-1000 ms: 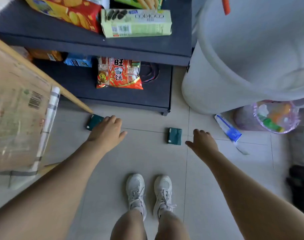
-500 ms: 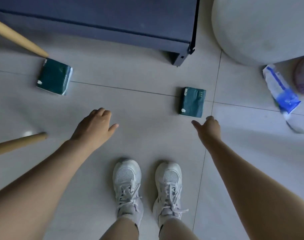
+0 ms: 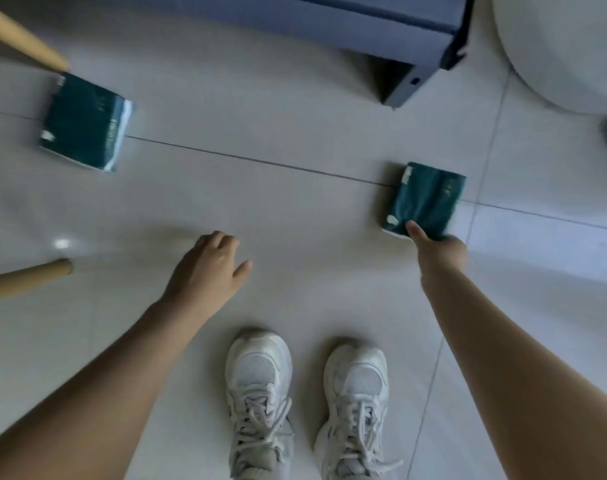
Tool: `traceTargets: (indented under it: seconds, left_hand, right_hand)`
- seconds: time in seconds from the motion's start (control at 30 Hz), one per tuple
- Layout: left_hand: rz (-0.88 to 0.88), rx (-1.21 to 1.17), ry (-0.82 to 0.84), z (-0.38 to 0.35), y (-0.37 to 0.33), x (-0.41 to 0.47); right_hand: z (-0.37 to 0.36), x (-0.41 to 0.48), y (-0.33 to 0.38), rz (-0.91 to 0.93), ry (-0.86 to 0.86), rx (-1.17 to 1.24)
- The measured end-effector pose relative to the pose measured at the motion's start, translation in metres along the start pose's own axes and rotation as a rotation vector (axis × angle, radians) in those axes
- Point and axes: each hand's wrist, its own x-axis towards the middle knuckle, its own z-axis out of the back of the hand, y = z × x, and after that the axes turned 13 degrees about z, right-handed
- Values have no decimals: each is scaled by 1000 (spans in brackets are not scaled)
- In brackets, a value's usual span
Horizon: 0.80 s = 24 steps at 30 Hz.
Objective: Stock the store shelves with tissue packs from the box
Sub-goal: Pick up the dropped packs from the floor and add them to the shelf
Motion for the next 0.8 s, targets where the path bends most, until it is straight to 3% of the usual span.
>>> traceTargets:
  seconds: [0.17, 0.33, 0.53, 0.7, 0.8]
  left_hand:
    - [209, -199, -43, 16, 10, 1]
    - [457, -500, -95, 32, 39, 16]
    - [706, -751, -220, 48, 90, 62]
    - [1050, -1007, -376, 62, 124, 113]
    - [1080, -985, -449, 65, 138, 134]
  right_hand:
    - [-7, -45, 30, 27, 36, 203]
    - [-38, -78, 76, 70, 230, 393]
    - [-87, -92, 133, 217, 397, 367]
    - [-116, -91, 155, 360, 441, 276]
    - [-125, -82, 155, 411, 436, 183]
